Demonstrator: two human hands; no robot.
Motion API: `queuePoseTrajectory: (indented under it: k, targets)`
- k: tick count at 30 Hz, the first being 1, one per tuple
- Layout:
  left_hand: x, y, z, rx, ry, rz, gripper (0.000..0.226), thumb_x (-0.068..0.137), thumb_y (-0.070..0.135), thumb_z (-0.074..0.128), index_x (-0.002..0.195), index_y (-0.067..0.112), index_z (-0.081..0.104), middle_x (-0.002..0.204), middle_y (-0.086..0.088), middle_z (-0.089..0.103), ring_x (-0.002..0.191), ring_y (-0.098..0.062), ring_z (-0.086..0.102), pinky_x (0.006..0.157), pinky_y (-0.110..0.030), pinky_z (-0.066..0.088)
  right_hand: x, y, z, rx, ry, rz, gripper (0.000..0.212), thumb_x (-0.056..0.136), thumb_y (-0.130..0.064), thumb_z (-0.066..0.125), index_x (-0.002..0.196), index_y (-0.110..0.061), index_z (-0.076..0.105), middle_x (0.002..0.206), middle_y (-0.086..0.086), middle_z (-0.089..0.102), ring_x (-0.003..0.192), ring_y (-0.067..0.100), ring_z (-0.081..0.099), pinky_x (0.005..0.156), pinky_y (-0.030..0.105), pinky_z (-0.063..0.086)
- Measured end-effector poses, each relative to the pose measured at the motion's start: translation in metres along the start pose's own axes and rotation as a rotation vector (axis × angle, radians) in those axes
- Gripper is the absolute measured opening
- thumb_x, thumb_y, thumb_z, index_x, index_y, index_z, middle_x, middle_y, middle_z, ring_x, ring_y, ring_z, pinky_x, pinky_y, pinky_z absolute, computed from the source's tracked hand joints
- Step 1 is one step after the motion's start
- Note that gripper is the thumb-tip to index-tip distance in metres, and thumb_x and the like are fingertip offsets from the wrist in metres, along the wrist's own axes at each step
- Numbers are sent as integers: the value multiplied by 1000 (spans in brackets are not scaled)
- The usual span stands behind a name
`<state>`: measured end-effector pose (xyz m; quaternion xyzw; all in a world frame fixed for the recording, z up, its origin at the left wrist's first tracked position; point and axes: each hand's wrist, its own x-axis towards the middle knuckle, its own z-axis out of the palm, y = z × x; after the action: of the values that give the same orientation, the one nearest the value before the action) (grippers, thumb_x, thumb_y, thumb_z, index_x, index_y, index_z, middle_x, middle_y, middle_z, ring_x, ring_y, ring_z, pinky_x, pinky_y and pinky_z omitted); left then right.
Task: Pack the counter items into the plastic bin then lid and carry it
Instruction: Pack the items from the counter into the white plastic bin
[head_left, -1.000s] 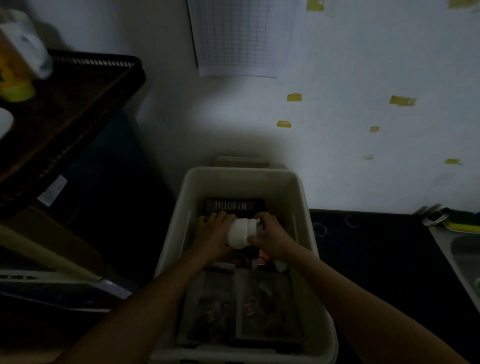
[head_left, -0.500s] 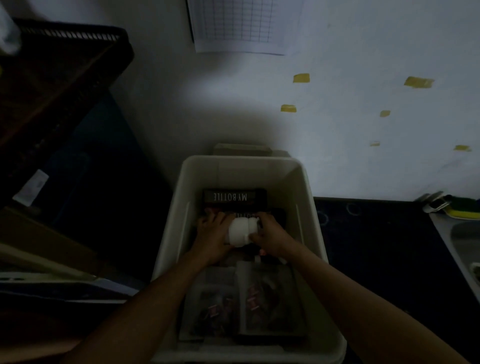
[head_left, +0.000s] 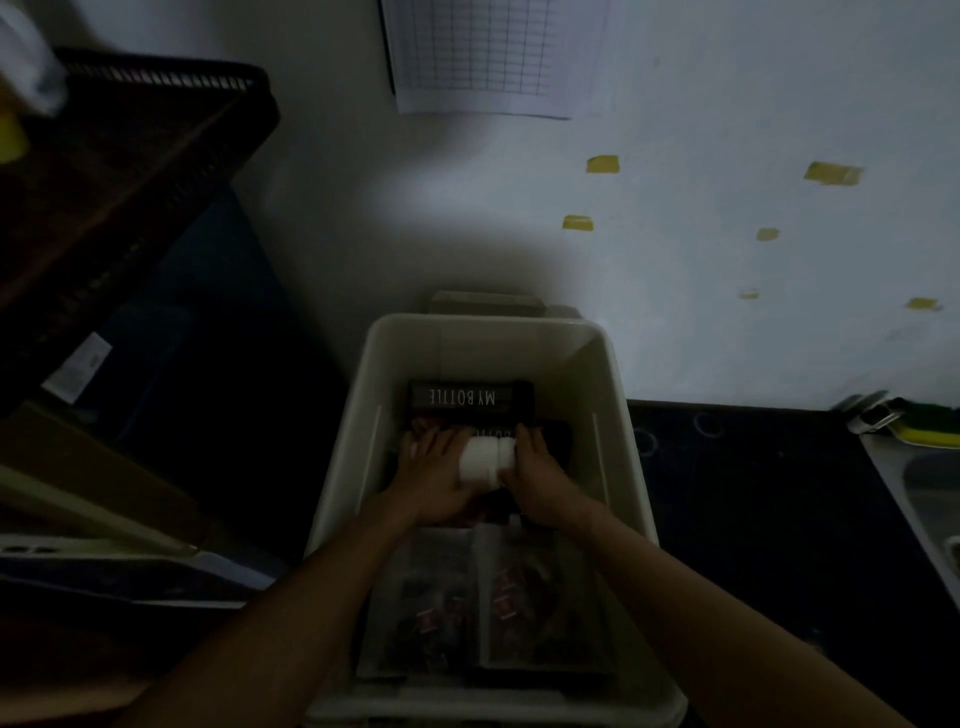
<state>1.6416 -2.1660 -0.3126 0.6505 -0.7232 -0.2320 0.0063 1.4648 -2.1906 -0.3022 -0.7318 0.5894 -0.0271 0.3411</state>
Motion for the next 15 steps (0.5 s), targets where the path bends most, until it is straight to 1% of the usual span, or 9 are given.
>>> queuePoseTrajectory:
  k: [1,4,8,12,15]
  targets:
    - [-1,1,-1,-3,5,0,96,79,66,43,156,23,4,163,-3,10,150,-23,3,120,-46,-7,-1,0,0,-6,14,-10,75,99,-25,48,155,-10,1,161,18,-1,147,37,15,120,43,21]
    - [-7,2,-2,4,39,4,89,86,59,45,156,21,5,163,-3,11,149,-23,4,120,-47,-6,-8,2,1,-36,35,-53,74,97,-22,50,155,-11,6,161,18,3,148,37,11,121,43,18]
    - [-14,4,-1,26,69,28,91,78,57,35,156,19,8,162,-3,13,149,-23,6,120,-49,1,-15,2,1,-36,14,-78,77,94,-18,52,156,-13,6,161,18,-1,148,39,8,121,45,18]
    - [-21,6,2,37,121,40,101,67,67,18,155,17,14,162,-4,14,148,-23,11,119,-50,3,-24,2,-3,-57,20,-117,77,93,-17,53,155,-11,8,161,17,-1,148,37,7,121,41,17]
    - [-27,9,6,37,141,46,102,67,69,15,155,17,16,162,-4,15,149,-25,11,119,-51,1,-32,5,-6,-60,28,-148,78,92,-18,53,155,-14,8,162,13,1,148,35,12,121,44,21]
